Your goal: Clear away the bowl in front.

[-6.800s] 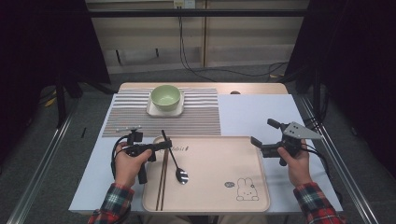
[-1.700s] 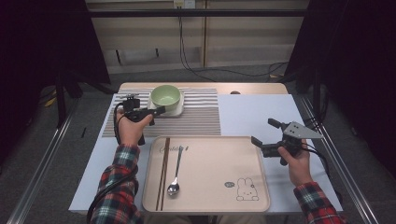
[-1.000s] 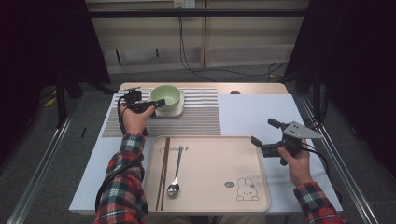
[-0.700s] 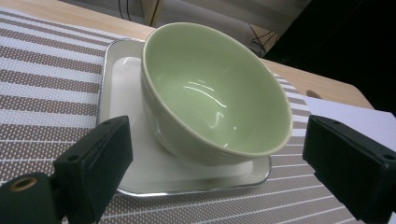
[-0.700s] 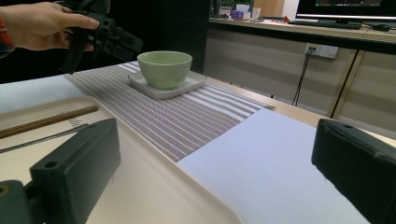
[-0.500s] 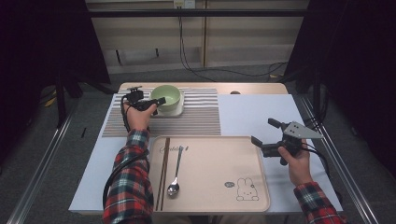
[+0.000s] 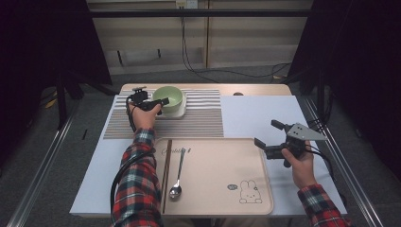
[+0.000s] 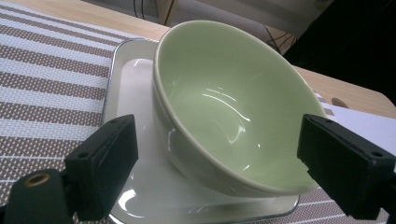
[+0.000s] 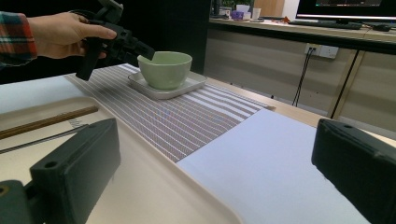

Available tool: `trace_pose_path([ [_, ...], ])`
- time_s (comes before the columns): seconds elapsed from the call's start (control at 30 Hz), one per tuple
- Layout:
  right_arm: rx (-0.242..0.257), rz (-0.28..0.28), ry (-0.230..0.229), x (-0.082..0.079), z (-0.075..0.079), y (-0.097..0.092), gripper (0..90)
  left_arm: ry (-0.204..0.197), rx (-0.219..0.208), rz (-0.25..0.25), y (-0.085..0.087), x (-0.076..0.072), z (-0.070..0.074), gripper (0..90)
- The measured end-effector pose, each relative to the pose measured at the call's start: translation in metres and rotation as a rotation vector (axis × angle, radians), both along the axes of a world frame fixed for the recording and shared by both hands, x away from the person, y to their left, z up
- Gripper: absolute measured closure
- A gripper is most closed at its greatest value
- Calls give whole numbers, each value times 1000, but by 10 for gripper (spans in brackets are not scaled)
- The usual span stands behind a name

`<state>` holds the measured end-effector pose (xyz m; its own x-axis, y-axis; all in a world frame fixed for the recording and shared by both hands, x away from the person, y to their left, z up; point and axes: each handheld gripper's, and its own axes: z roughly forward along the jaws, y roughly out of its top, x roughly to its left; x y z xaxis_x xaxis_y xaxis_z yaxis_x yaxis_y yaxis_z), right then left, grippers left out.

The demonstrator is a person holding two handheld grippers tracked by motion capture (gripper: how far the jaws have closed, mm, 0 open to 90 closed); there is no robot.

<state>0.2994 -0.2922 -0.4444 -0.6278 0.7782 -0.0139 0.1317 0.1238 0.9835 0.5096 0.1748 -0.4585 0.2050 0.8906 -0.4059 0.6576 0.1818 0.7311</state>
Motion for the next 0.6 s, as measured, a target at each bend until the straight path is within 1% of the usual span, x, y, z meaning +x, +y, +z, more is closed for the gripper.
trace_pose_path([
  [0.1, 7, -5, 4, 0, 0, 0, 8, 8, -12, 3, -1, 1, -1, 142],
  [0.2, 9, -7, 4, 0, 0, 0, 8, 12, -1, 0, -1, 2, -1, 166],
  [0.23, 7, -3, 4, 0, 0, 0, 8, 8, -7, -3, -1, 2, -2, 188],
  [0.27, -1, 2, -2, 0, 0, 0, 8, 13, -7, -11, 0, 2, -2, 202],
  [0.3, -1, 3, -2, 0, 0, 0, 8, 14, -9, -3, -1, 2, -2, 204],
  [0.33, -2, 3, -3, 0, 0, 0, 8, 12, 1, 3, -1, 2, -2, 207],
  [0.37, -2, 2, -3, 0, 0, 0, 8, 15, -3, 4, -1, 2, -2, 219],
  [0.4, 0, 0, -2, 0, 0, 0, 8, 15, -1, 16, -1, 2, -2, 228],
  [0.43, 6, -3, 4, 0, 0, 0, 8, 21, 6, 20, -1, 2, -2, 228],
  [0.47, 5, -3, 4, 0, 0, 0, 8, 24, 13, 13, 0, 3, -3, 229],
  [0.5, 7, -6, 4, 0, 0, 0, 8, 29, -2, 21, -1, 2, -4, 241],
  [0.53, 7, -7, 3, 0, 0, 0, 8, 35, 6, 27, 0, 2, -4, 253],
  [0.6, 7, -9, 2, 0, 0, 0, 8, 37, 3, 27, 1, 2, -5, 264],
])
